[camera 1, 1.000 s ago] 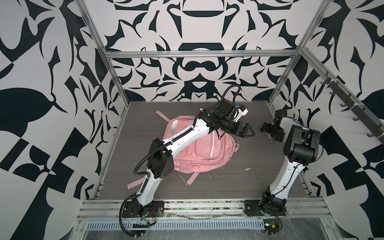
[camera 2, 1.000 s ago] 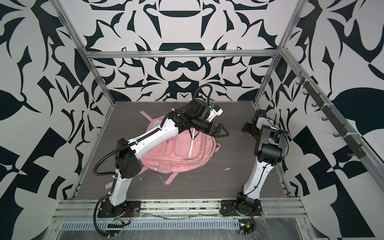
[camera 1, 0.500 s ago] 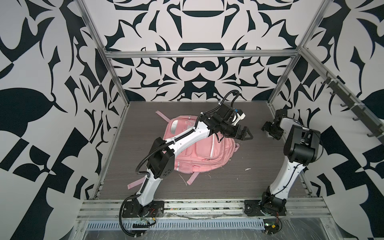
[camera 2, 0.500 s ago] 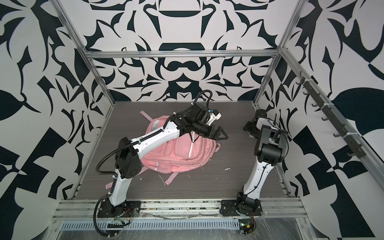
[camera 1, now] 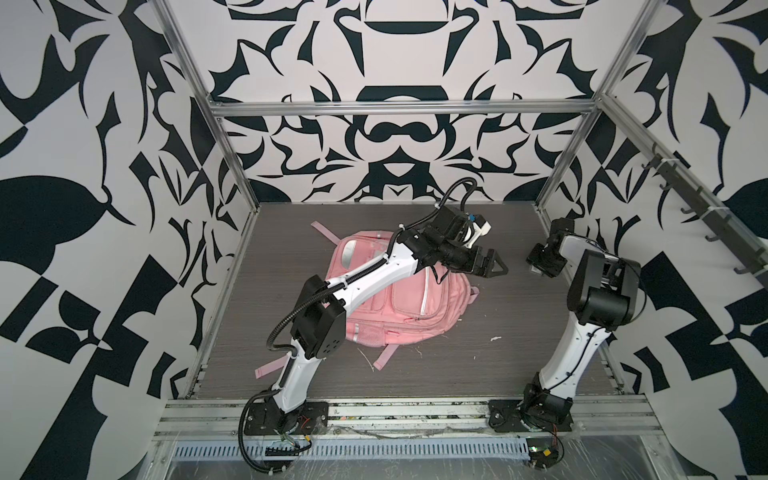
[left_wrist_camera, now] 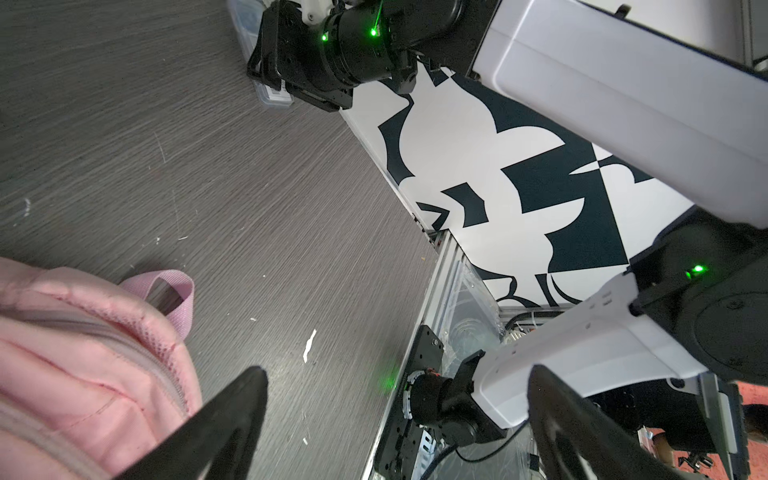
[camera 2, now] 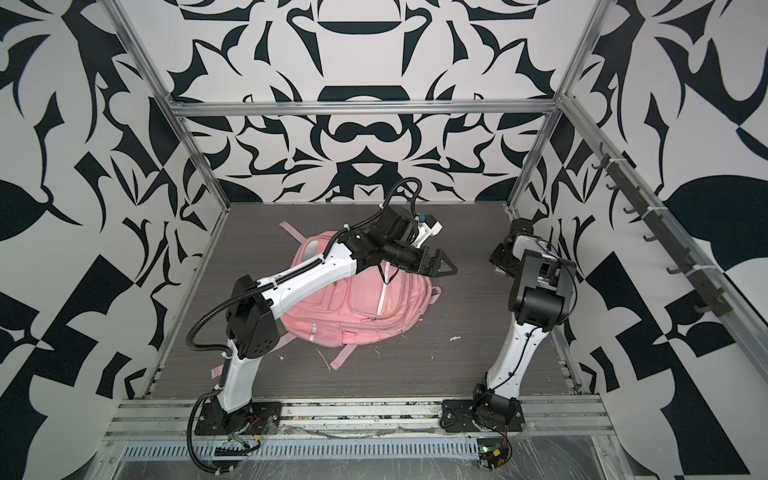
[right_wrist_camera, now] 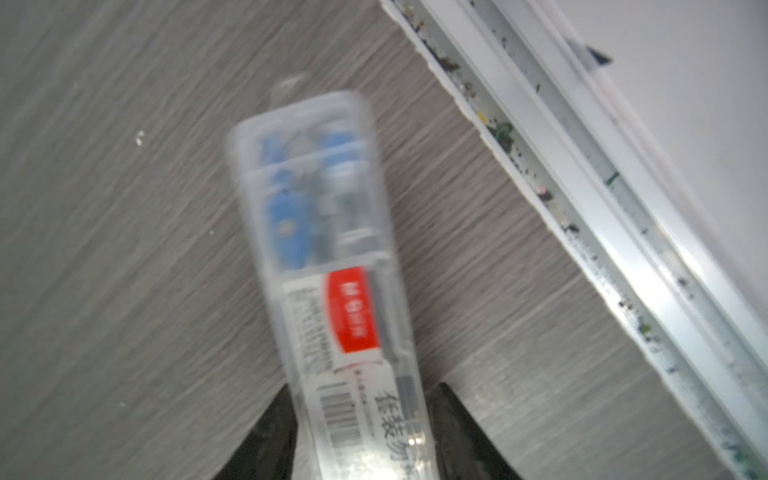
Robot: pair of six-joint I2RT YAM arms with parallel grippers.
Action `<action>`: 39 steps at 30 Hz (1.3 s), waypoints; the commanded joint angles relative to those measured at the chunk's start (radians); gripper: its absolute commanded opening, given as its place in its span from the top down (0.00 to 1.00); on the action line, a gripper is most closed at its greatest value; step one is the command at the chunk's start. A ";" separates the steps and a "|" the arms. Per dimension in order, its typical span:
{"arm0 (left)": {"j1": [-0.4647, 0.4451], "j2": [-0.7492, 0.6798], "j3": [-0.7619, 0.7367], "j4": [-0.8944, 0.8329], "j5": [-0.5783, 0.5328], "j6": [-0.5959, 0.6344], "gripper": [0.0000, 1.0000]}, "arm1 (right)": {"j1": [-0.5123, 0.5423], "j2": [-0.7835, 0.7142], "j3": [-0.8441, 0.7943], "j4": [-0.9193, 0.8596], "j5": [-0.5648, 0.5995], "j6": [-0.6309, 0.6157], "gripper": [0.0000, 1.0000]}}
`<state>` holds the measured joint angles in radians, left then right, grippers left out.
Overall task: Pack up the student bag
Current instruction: 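Lower the right gripper and grasp the clear compass case, then lift the compass case with the right gripper and carry it toward the backpack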
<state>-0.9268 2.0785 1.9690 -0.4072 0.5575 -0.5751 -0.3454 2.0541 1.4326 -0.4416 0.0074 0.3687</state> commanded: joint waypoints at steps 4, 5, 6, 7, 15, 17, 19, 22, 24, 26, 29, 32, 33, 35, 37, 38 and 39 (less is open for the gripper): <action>0.012 -0.059 -0.031 0.028 -0.010 -0.013 0.01 | -0.001 -0.019 -0.016 0.018 -0.015 0.012 0.70; 0.013 -0.062 -0.036 0.030 -0.011 -0.013 0.01 | -0.001 -0.018 -0.017 0.017 -0.018 0.008 0.75; 0.014 -0.065 -0.043 0.033 -0.010 -0.016 0.00 | -0.001 -0.018 -0.021 0.014 -0.021 0.004 0.80; 0.015 -0.067 -0.049 0.040 -0.011 -0.018 0.00 | -0.001 -0.021 -0.027 0.014 -0.021 -0.004 0.84; 0.020 -0.092 -0.096 0.075 -0.011 -0.039 0.01 | -0.001 -0.056 -0.049 0.007 -0.020 -0.051 1.00; 0.023 -0.102 -0.118 0.093 -0.014 -0.049 0.01 | 0.001 -0.071 -0.056 0.002 -0.018 -0.057 1.00; 0.024 -0.109 -0.127 0.101 -0.020 -0.054 0.00 | 0.003 -0.087 -0.072 0.002 -0.017 -0.065 1.00; 0.023 -0.119 -0.137 0.104 -0.028 -0.055 0.01 | 0.012 -0.119 -0.106 0.001 -0.017 -0.077 1.00; 0.026 -0.127 -0.149 0.112 -0.034 -0.060 0.01 | 0.025 -0.140 -0.130 0.002 -0.019 -0.089 1.00; 0.026 -0.134 -0.160 0.106 -0.049 -0.063 0.01 | 0.044 -0.170 -0.158 0.000 -0.022 -0.095 1.00; 0.032 -0.138 -0.162 0.068 -0.074 -0.063 0.01 | 0.102 -0.232 -0.212 -0.005 -0.031 -0.102 1.00; 0.041 -0.148 -0.169 0.038 -0.095 -0.064 0.00 | 0.179 -0.309 -0.286 -0.019 -0.017 -0.105 1.00; 0.043 -0.156 -0.178 0.041 -0.097 -0.066 0.00 | 0.198 -0.331 -0.313 -0.023 -0.018 -0.099 1.00; 0.050 -0.175 -0.217 0.068 -0.103 -0.076 0.00 | 0.242 -0.382 -0.370 -0.035 -0.020 -0.086 1.00; 0.058 -0.199 -0.259 0.099 -0.105 -0.087 0.00 | 0.277 -0.432 -0.424 -0.040 -0.029 -0.063 1.00; 0.059 -0.210 -0.281 0.113 -0.107 -0.091 0.00 | 0.301 -0.456 -0.449 -0.049 -0.029 -0.057 1.00; 0.060 -0.221 -0.298 0.122 -0.109 -0.093 0.00 | 0.319 -0.477 -0.463 -0.062 -0.026 -0.050 1.00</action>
<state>-0.8749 1.9121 1.7126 -0.3180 0.4641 -0.6533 -0.0486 1.6409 1.0046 -0.4606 -0.0246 0.2920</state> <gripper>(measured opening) 0.998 0.430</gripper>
